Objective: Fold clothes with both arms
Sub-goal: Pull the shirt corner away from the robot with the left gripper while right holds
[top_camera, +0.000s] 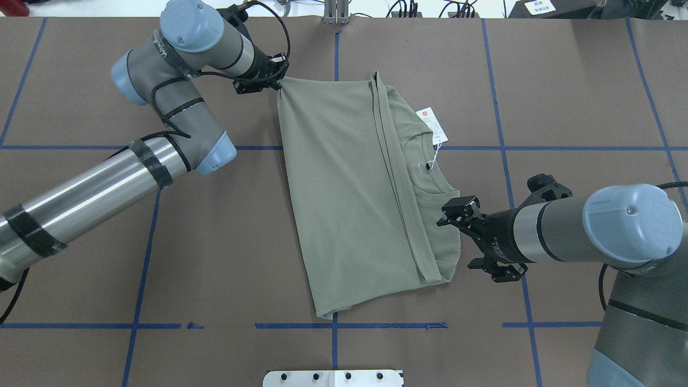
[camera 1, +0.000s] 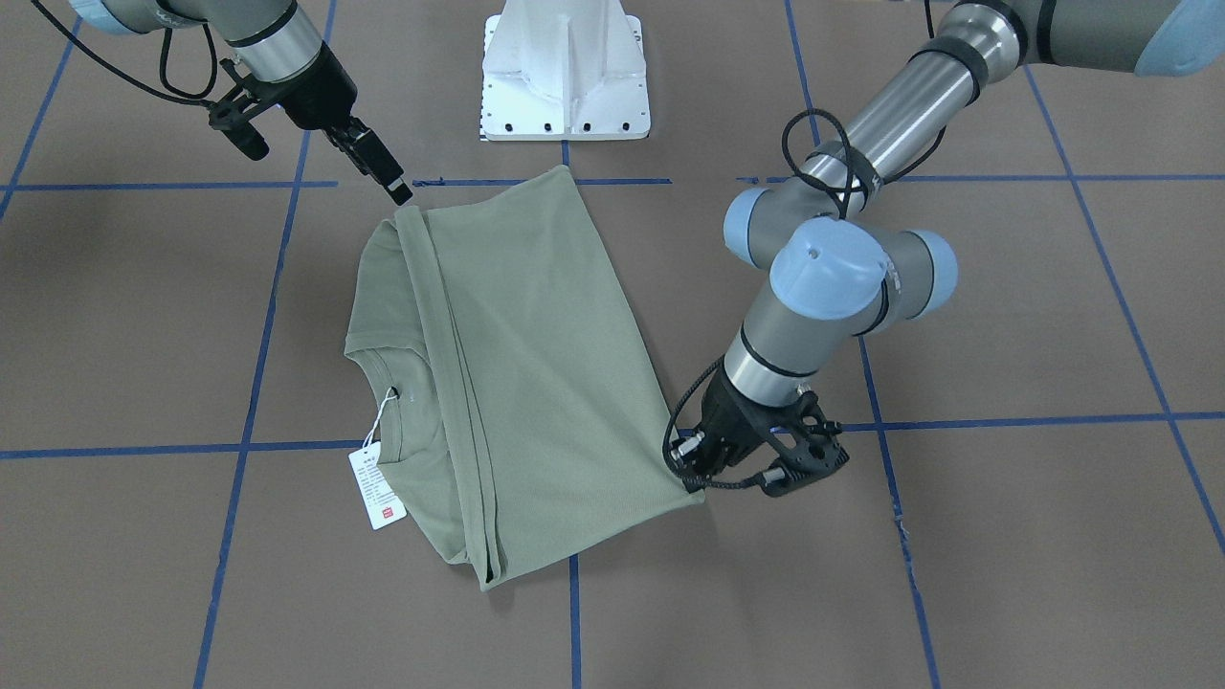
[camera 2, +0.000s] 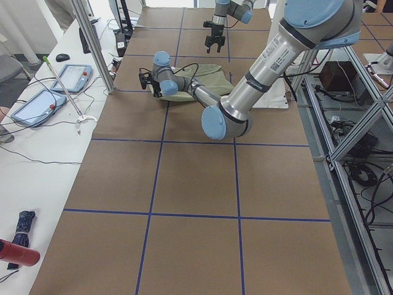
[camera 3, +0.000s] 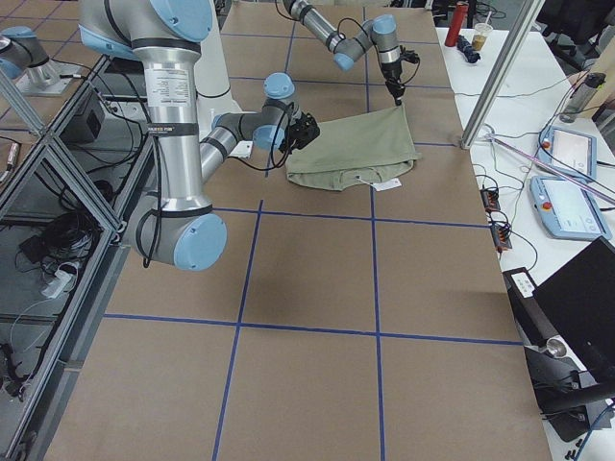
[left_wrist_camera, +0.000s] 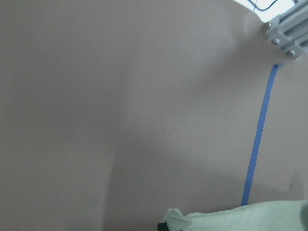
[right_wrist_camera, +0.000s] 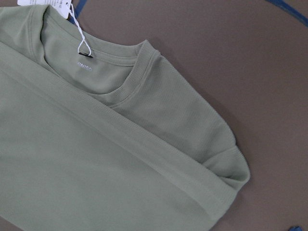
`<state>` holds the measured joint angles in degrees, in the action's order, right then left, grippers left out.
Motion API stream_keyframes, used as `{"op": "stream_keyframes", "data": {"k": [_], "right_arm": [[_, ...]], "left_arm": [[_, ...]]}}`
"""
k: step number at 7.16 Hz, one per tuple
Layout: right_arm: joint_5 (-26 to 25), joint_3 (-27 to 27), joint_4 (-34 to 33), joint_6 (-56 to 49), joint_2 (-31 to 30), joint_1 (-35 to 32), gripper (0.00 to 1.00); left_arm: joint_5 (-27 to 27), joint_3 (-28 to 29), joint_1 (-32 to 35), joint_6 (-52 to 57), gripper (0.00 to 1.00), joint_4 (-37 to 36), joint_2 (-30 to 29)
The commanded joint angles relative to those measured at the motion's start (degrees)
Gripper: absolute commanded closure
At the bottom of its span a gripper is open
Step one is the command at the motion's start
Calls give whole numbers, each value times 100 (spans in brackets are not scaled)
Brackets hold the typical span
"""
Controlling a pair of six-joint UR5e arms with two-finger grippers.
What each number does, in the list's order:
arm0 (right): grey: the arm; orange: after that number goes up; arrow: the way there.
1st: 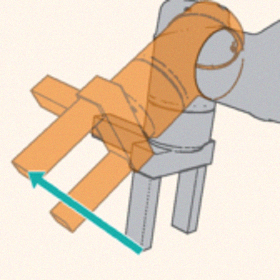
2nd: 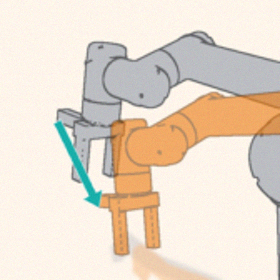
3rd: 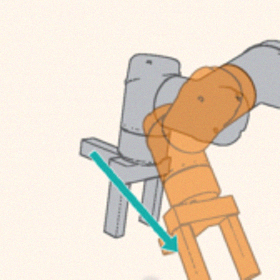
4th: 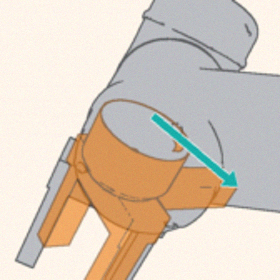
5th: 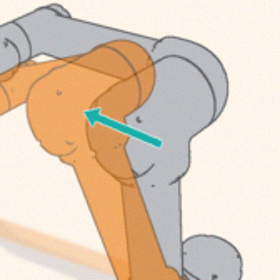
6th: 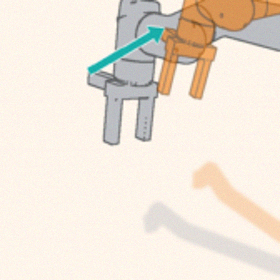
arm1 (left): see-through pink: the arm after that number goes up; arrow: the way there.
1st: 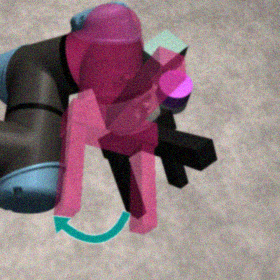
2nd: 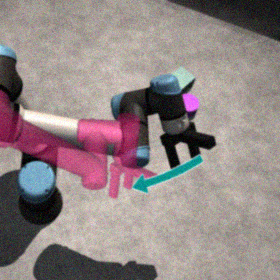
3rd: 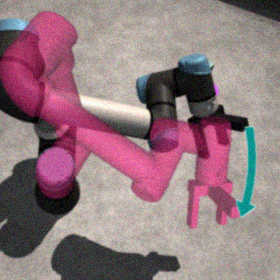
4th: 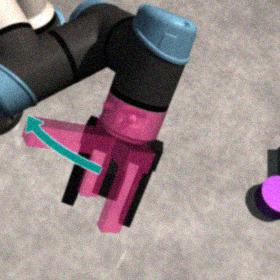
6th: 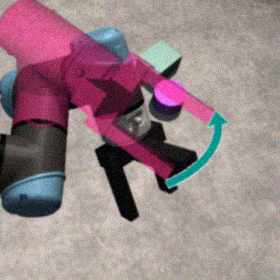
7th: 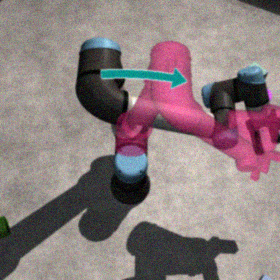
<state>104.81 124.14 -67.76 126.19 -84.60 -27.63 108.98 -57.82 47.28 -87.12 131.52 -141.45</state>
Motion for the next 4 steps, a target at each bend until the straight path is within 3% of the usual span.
{"op": "stream_keyframes", "data": {"k": [1,2,3,4], "right_arm": [[-170,-30,-9,-7,22,-76,0],[-284,-169,-9,-85,31,-59,0],[-277,-344,-9,-477,136,-41,0],[-216,-546,-218,-1212,363,11,0]], "left_arm": [[-272,851,53,20,100,418,-497],[-220,800,45,55,31,419,-559],[-132,286,27,38,30,401,-350],[-105,-668,-86,38,30,418,304]]}}
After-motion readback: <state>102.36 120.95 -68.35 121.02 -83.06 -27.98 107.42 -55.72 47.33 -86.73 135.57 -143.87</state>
